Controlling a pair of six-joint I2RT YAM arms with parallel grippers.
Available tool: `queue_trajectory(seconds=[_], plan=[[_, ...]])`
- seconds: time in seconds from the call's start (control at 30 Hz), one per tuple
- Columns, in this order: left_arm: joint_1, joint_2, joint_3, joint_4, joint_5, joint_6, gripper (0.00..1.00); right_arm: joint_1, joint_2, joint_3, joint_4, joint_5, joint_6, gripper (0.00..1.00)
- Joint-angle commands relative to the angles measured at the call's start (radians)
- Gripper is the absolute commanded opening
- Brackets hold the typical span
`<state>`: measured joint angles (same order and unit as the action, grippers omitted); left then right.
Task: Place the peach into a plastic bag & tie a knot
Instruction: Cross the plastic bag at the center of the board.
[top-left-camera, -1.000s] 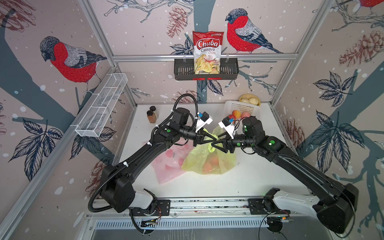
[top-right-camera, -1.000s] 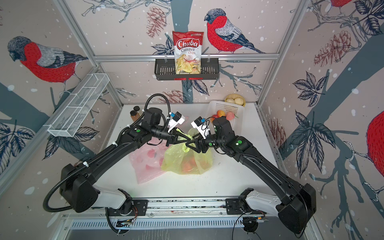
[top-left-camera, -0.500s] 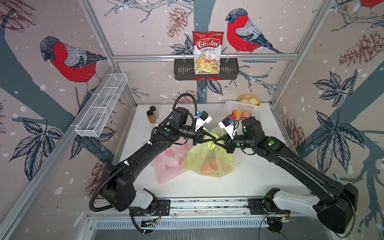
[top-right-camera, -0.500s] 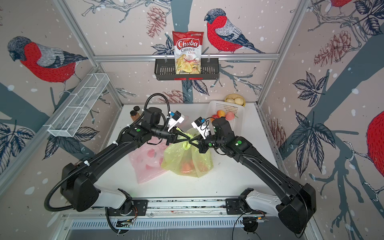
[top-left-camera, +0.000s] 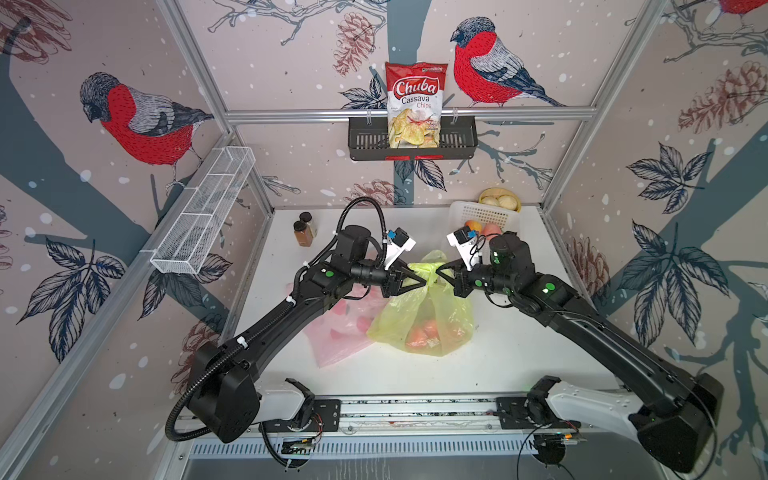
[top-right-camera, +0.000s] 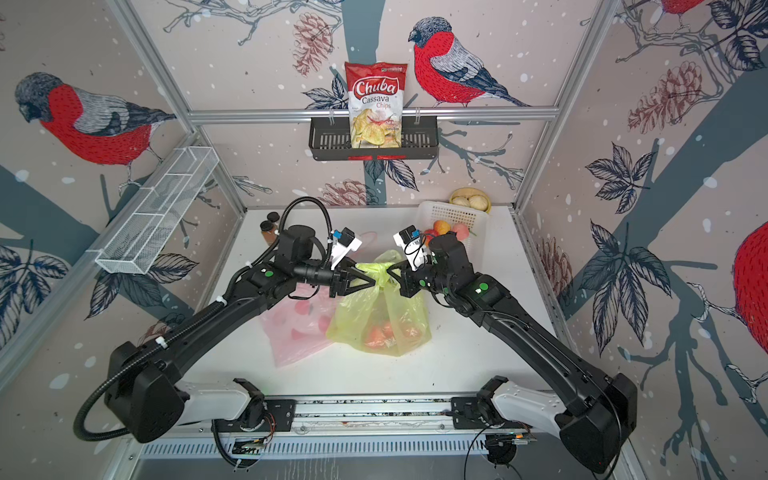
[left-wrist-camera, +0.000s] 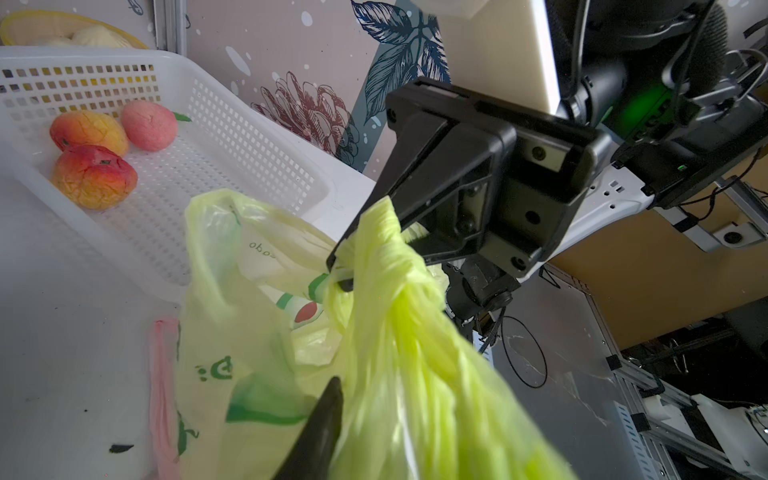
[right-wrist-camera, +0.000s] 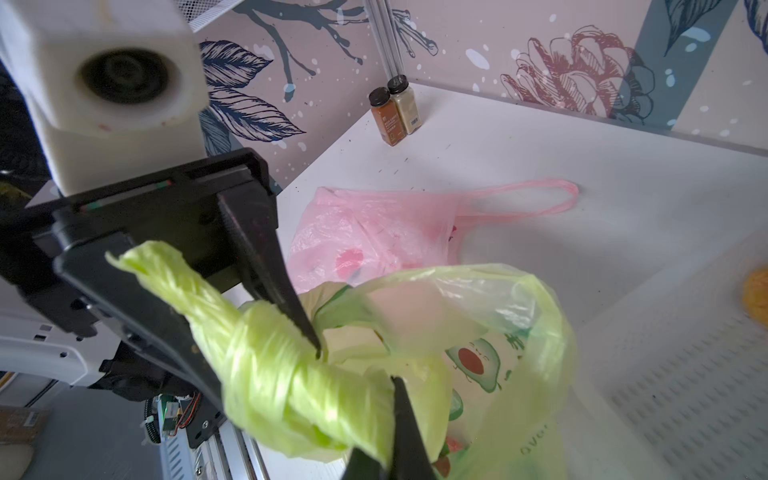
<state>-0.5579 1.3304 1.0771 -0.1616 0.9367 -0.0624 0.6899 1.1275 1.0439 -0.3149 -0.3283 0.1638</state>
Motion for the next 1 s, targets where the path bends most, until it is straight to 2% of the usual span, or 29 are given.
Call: queue_trajectory(seconds=[0.0, 0.03, 0.27, 0.47, 0.6, 0.73, 0.97], plan=[[-0.017, 0.014, 0.004, 0.035, -0.013, -0.013, 0.07, 0.024, 0.012, 0.008, 0.051, 0.091, 0.028, 0.00], [-0.026, 0.018, 0.003, 0.041, -0.015, -0.013, 0.00, 0.037, 0.019, 0.011, 0.052, 0.118, 0.028, 0.00], [-0.046, 0.013, 0.028, 0.016, -0.032, 0.020, 0.00, 0.107, 0.064, 0.045, 0.030, 0.392, 0.042, 0.00], [-0.046, 0.013, 0.049, 0.012, -0.003, 0.022, 0.00, 0.133, 0.080, 0.047, 0.053, 0.504, 0.043, 0.00], [-0.046, 0.026, 0.033, 0.076, 0.029, -0.017, 0.00, 0.157, 0.090, 0.044, 0.095, 0.523, 0.061, 0.00], [-0.057, 0.042, 0.009, 0.149, 0.031, -0.059, 0.00, 0.175, 0.089, 0.018, 0.175, 0.491, 0.118, 0.00], [-0.095, 0.054, -0.050, 0.316, 0.033, -0.145, 0.00, 0.198, 0.021, -0.143, 0.494, 0.430, 0.254, 0.00]])
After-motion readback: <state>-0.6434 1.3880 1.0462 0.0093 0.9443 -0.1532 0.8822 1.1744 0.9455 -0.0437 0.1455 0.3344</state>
